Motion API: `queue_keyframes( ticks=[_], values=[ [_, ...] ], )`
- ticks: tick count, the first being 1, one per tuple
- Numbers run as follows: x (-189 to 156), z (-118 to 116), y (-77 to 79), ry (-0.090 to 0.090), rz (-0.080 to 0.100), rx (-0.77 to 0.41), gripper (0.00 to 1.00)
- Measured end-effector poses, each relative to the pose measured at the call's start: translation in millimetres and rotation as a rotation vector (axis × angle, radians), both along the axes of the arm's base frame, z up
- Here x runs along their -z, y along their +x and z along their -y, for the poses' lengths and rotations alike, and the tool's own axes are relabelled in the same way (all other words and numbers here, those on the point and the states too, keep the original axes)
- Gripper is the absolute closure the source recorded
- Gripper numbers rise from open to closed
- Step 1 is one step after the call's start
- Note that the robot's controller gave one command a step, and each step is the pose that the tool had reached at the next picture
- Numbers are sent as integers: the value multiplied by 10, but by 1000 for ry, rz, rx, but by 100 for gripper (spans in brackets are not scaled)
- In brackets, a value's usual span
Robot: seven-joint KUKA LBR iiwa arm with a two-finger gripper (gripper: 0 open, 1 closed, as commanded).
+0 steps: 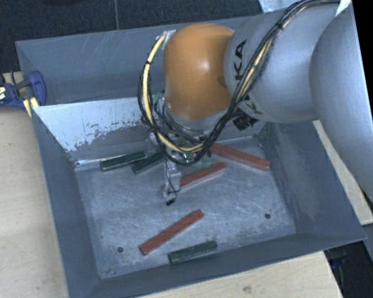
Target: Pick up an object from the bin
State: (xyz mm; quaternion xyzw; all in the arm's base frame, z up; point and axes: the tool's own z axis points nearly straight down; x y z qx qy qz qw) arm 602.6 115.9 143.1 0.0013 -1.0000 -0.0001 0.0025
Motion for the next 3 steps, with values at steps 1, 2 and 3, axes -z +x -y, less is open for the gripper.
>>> queue_keyframes(
  ticks=[1, 2, 3],
  values=[
    [663, -192, -742, 1, 5, 32, 0],
    [716, -337, -1084, 1, 14, -27, 0],
    [717, 720, -1072, -2, 9, -63, 0]
  ],
)
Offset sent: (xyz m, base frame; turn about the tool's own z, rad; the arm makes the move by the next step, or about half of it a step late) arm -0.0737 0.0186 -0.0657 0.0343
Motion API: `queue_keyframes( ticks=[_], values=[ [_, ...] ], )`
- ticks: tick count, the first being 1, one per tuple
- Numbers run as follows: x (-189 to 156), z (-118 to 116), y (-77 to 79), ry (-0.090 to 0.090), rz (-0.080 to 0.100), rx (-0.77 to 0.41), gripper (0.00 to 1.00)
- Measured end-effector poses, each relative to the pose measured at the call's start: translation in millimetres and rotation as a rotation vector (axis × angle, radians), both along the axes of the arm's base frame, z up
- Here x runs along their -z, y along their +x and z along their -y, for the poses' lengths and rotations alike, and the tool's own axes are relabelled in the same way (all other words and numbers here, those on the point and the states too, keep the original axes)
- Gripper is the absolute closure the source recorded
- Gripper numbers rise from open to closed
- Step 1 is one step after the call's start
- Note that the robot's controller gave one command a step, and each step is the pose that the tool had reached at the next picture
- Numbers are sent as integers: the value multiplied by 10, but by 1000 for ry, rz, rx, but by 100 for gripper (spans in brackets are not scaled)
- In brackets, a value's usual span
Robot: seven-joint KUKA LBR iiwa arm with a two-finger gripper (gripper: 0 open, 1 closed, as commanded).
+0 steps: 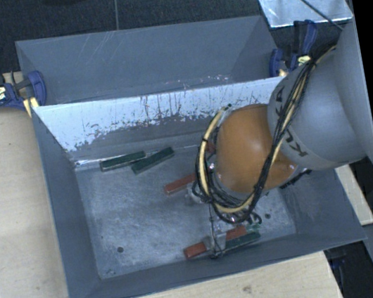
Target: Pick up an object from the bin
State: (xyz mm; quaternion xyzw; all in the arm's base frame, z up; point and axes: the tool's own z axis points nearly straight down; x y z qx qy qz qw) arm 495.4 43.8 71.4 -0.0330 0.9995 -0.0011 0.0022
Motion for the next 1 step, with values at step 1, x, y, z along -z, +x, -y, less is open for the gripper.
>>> queue_keyframes(
  ticks=[1],
  values=[
    [-3, 167, 484, 3, 0, -56, 0]
  ],
)
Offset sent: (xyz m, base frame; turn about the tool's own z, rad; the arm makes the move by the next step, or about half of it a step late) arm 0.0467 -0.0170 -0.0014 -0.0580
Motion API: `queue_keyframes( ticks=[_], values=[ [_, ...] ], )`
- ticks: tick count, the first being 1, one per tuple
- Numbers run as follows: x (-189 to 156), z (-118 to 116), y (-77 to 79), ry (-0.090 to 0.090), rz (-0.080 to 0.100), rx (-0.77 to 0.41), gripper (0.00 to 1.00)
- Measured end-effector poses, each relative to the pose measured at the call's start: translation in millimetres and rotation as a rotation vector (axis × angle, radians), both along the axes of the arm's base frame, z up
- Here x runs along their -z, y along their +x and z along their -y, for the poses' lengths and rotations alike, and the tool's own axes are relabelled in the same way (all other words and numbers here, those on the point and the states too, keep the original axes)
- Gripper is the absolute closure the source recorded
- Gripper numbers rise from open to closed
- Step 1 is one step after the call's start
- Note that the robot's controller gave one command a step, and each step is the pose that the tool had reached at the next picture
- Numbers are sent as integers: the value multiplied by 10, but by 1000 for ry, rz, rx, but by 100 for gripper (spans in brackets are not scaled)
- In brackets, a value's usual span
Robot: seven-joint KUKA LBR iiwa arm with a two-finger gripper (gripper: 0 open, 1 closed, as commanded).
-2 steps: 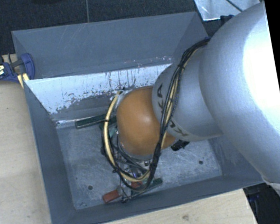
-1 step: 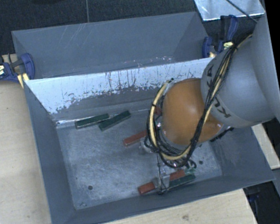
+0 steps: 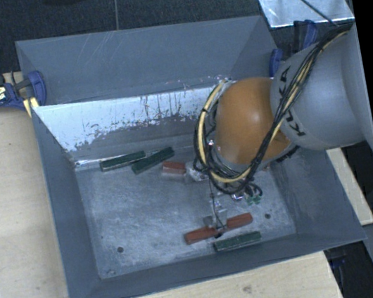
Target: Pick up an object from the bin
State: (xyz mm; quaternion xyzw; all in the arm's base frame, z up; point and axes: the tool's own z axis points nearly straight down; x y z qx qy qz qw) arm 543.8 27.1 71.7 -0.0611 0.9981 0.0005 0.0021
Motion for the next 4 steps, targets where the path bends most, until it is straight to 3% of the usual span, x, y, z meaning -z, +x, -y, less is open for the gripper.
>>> queue_keyframes(
  ticks=[1, 2, 3, 4],
  values=[
    [-500, 430, -534, -4, -2, 36, 0],
    [9, 232, -516, -1, 4, 10, 0],
    [-10, 232, -549, -1, -9, 12, 100],
    [-1314, 693, -583, -2, 0, 95, 100]
  ],
)
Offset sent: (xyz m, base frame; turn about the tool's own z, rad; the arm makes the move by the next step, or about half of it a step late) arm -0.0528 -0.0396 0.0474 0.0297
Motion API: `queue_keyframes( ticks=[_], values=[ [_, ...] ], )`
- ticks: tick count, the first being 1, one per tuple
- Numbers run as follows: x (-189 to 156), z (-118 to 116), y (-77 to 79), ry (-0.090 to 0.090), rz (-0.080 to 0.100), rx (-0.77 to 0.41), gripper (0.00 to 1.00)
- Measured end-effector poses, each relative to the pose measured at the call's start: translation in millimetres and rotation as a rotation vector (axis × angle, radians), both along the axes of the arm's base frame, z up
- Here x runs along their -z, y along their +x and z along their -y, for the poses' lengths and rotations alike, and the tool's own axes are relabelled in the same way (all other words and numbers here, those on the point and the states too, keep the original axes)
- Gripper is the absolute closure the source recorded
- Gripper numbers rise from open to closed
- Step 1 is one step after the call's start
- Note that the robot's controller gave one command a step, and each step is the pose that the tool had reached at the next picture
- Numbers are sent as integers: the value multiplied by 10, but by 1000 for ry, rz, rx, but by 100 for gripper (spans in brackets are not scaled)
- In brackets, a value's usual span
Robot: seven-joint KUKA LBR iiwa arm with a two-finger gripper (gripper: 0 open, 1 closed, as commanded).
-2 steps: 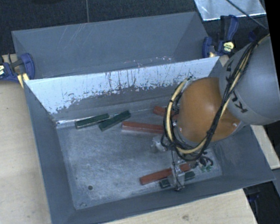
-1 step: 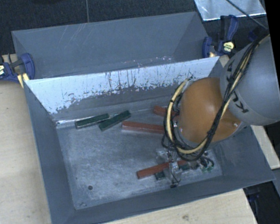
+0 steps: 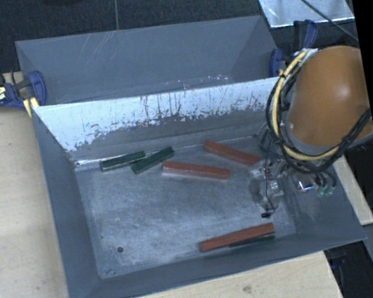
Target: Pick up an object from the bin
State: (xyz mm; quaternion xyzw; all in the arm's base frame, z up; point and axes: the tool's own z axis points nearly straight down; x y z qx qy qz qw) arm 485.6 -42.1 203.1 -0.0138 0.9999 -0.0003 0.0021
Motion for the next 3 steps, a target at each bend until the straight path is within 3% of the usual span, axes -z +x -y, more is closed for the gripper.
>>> queue_keyframes(
  ticks=[1, 2, 3],
  values=[
    [1, -2, -1, 0, 0, 1, 0],
    [1333, -178, 64, 1, 3, -30, 0],
    [1300, -176, 46, 1, -5, -29, 100]
  ],
)
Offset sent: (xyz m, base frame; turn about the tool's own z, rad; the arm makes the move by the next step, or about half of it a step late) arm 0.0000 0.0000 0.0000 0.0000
